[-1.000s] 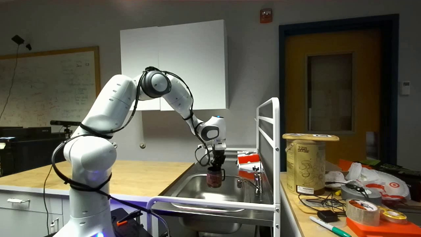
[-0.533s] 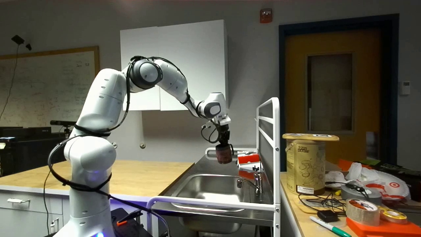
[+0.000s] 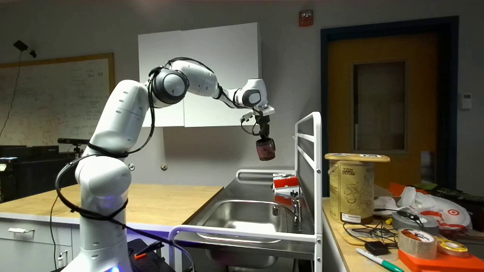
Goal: Remove the brown mug from the sink
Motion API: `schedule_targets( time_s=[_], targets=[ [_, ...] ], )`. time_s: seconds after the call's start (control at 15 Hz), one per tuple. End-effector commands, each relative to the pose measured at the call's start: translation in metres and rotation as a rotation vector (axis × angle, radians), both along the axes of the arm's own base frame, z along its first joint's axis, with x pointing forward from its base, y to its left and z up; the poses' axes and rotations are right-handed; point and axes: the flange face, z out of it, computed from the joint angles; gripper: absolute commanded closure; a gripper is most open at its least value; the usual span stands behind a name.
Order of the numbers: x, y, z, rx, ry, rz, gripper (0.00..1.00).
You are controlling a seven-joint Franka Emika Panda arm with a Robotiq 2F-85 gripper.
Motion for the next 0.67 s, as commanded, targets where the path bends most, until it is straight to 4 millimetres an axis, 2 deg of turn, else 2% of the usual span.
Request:
schedule_targets(
  time_s=[0.0, 0.6],
  targets=[
    [0.027, -0.018, 0.008, 0.1, 0.012, 0.098, 0.94],
    [0.066, -0.043, -0.063, 0.103, 0.176, 0.139, 0.94]
  ],
)
